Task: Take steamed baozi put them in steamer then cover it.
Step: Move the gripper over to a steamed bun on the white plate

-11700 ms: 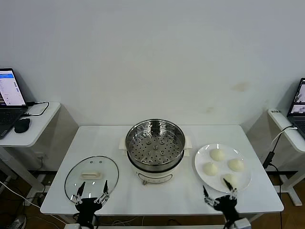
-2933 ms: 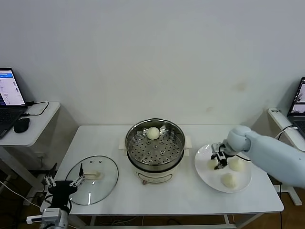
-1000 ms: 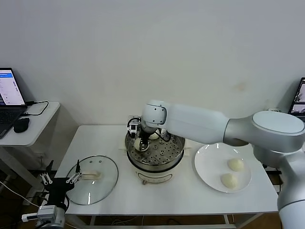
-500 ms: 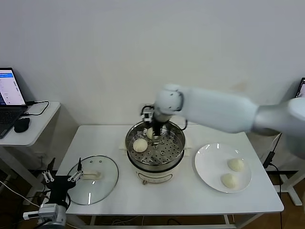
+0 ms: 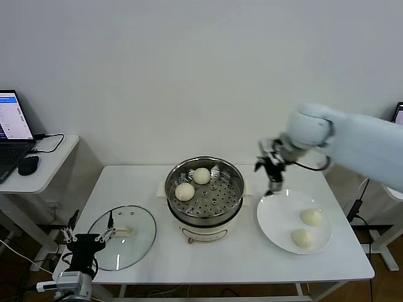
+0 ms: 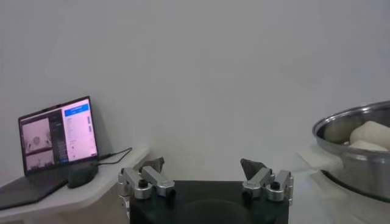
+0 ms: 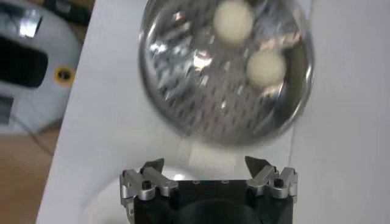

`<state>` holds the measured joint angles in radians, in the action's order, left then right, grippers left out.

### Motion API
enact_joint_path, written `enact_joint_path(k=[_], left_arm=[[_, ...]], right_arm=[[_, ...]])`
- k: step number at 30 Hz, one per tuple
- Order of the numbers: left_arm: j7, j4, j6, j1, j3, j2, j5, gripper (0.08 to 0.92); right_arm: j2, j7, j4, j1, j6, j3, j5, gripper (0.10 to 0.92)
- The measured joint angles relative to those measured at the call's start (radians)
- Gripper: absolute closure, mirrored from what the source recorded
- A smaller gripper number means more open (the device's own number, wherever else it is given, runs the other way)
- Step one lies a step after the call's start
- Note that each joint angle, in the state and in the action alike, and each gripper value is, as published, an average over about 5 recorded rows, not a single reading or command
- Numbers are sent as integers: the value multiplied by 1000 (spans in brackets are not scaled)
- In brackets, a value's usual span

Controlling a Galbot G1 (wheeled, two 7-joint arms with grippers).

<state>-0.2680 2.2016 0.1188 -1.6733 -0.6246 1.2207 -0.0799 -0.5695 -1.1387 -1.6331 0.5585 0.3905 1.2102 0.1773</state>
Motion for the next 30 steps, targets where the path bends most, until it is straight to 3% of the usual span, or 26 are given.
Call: enact_joint_path(k=[12,30], left_arm=[[-2,6,0,-14,-5,8,17,177],[-3,5,0,-28,-6,27,36,177]], right_arm=[[126,5,17,-340,-92,-235,-185,202],[119,39,124,-694,-147,-478,-358,203]])
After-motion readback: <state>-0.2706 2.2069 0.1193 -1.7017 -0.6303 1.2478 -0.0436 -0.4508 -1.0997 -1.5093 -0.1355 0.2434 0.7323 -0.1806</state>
